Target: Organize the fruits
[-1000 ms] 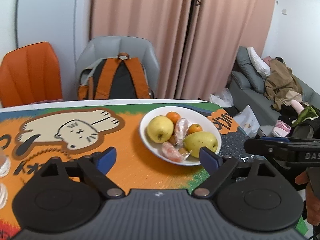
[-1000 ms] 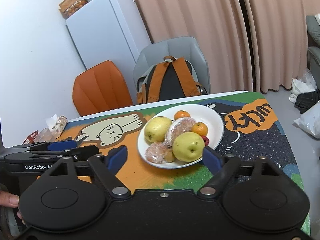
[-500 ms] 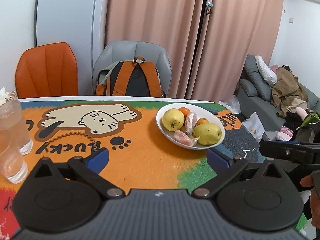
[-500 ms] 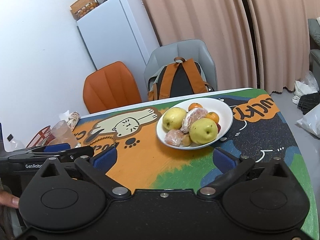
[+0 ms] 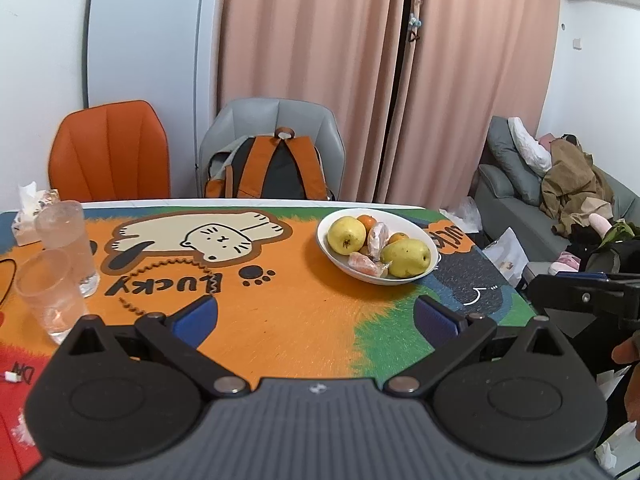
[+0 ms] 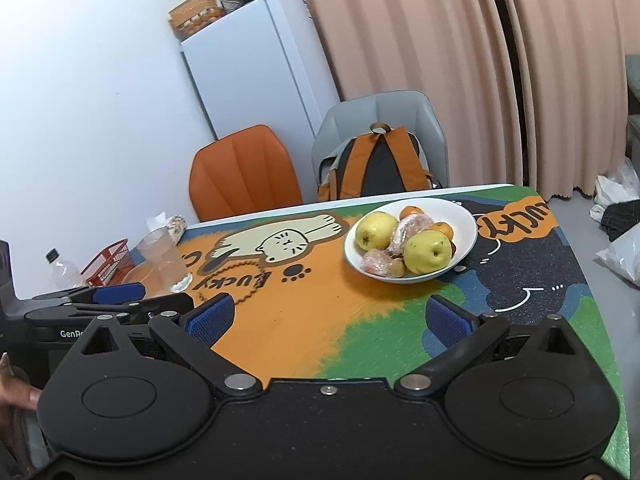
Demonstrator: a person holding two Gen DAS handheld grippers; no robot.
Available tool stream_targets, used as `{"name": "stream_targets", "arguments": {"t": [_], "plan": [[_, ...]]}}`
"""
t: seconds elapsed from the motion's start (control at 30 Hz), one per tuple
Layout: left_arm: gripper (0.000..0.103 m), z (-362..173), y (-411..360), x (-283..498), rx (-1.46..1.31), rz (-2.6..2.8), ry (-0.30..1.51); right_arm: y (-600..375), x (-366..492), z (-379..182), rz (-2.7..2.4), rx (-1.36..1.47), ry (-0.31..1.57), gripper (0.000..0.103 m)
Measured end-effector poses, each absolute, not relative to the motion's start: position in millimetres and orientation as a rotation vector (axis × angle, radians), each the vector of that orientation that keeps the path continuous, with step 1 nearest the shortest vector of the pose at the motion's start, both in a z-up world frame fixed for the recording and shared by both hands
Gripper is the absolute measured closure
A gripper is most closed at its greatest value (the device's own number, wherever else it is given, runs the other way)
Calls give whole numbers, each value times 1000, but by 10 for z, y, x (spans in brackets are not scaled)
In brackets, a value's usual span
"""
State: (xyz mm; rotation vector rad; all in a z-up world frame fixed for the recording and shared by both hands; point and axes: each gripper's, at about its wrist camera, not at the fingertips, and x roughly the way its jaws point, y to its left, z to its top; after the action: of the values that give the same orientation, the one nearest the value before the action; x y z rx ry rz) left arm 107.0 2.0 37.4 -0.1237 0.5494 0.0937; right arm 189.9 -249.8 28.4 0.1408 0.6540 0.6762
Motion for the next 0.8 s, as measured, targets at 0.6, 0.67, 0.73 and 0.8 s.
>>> {"name": "stream_targets", "arguments": {"t": [0.6,0.67,0.73,0.8], "plan": [[0,559,13,530,-105,111,521,-2498,1497,494,708,126,636,0],[0,571,18,511,-108,112,520,-2491,1470,508,712,125,630,0],[0,582,12,499,-107,112,520,-2490,1450,518,711,125,627,0],[0,584,17,493,-105,114,518,-2493,1442,520,712,124,627,0]]}}
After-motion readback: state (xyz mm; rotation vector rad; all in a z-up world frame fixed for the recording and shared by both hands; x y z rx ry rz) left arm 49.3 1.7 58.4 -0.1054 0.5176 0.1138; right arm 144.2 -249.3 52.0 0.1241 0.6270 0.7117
